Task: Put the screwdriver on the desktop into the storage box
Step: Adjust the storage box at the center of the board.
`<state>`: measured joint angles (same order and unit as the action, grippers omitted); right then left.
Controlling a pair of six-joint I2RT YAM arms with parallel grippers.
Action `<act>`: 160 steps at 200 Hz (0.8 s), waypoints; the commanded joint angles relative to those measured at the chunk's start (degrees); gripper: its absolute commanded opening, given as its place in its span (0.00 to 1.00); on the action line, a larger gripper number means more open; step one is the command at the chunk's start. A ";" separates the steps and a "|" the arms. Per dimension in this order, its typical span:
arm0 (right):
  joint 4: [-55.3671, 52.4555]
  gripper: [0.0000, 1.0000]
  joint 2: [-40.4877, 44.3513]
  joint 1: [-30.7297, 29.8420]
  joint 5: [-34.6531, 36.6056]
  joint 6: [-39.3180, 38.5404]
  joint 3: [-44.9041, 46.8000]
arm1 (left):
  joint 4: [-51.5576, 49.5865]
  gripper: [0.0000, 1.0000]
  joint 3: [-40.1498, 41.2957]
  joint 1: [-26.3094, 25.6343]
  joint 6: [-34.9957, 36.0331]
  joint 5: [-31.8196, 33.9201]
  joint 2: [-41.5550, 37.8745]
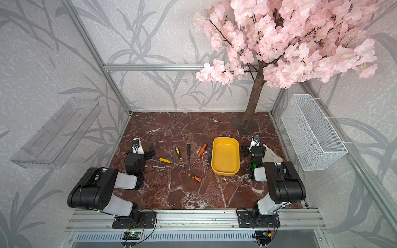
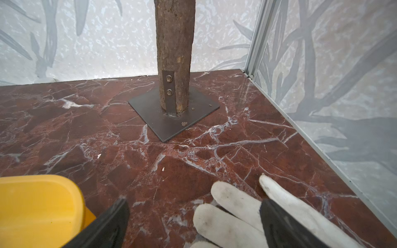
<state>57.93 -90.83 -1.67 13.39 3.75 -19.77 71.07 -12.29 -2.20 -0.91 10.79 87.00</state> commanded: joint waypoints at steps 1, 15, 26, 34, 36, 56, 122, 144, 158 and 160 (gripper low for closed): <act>-0.30 0.99 -0.11 -0.09 -0.32 -0.29 -0.81 | -0.05 1.00 -1.17 0.09 0.77 -0.45 0.10; -0.30 0.99 -0.09 -0.09 -0.32 -0.32 -0.84 | -0.09 1.00 -1.20 0.09 0.73 -0.54 0.10; -0.36 0.99 -0.13 -0.09 -0.29 -0.32 -0.81 | -0.11 1.00 -1.15 0.09 0.73 -0.54 0.05; -0.34 0.99 -0.12 -0.09 -0.30 -0.29 -0.80 | -0.12 1.00 -1.15 0.10 0.80 -0.52 0.10; -0.29 0.99 -0.09 -0.09 -0.34 -0.27 -0.80 | -0.07 1.00 -1.15 0.09 0.77 -0.51 0.10; -0.36 0.99 -0.07 -0.10 -0.29 -0.28 -0.85 | -0.07 1.00 -1.20 0.14 0.74 -0.59 0.10; -0.34 0.99 -0.14 -0.11 -0.34 -0.34 -0.89 | -0.20 1.00 -1.24 0.18 0.68 -0.68 0.10; -0.36 0.99 -0.14 -0.09 -0.27 -0.28 -0.80 | -0.17 1.00 -1.29 0.24 0.67 -0.70 0.10; -0.20 0.99 -0.07 -0.10 0.19 -0.28 -0.85 | -0.12 1.00 -1.17 0.26 0.68 -0.72 0.03; -0.34 0.99 0.05 -0.13 0.73 -0.20 -0.88 | 0.00 1.00 -1.11 0.26 0.72 -0.71 0.01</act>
<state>57.93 -90.83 -1.67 13.41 3.75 -19.77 70.96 -12.29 -2.17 -0.93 10.66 87.00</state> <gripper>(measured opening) 0.988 0.998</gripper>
